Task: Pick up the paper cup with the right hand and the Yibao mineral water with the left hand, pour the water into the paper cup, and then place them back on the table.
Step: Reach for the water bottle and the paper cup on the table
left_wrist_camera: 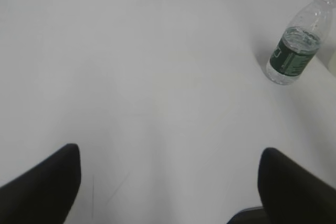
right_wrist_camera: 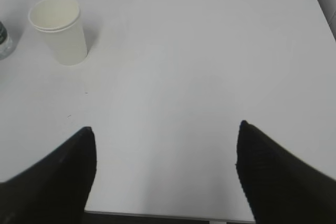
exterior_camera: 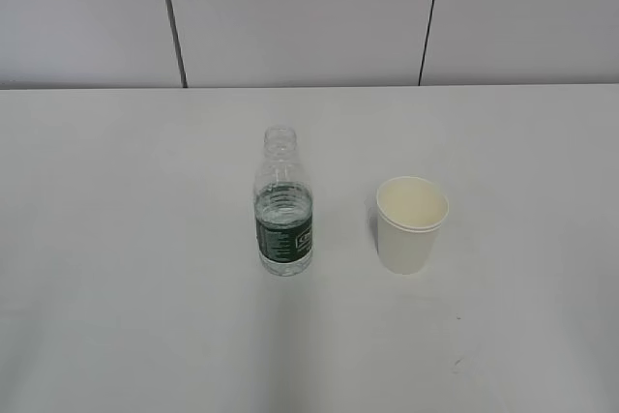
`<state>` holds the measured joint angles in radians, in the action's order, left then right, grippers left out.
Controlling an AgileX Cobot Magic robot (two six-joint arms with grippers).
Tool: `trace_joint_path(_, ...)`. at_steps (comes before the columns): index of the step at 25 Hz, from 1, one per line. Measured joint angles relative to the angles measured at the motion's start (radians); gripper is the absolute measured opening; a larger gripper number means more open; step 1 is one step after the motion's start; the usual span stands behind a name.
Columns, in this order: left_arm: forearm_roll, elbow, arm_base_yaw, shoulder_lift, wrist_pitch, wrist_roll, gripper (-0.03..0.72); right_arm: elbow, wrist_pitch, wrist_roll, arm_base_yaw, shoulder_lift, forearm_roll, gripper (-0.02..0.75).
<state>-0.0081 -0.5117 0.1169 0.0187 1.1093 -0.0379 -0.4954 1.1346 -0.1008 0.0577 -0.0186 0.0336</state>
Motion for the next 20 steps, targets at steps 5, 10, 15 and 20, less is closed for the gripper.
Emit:
trace_joint_path(5, 0.000, -0.003, 0.000, 0.000, -0.003, 0.000, 0.624, -0.011, -0.084, 0.000, 0.000, 0.000, -0.003, 0.650)
trace_joint_path(10, 0.002, -0.016, 0.000, 0.000, -0.055, 0.000, 0.615, 0.022, -0.218, 0.000, 0.000, 0.000, -0.006, 0.650)
trace_joint_path(15, 0.027, 0.001, 0.000, 0.000, -0.219, 0.000, 0.601, 0.074, -0.320, 0.000, 0.000, 0.000, -0.006, 0.647)
trace_joint_path(20, 0.041, 0.077, 0.000, 0.000, -0.357, 0.000, 0.594, 0.115, -0.411, 0.000, 0.000, 0.002, -0.027, 0.627)
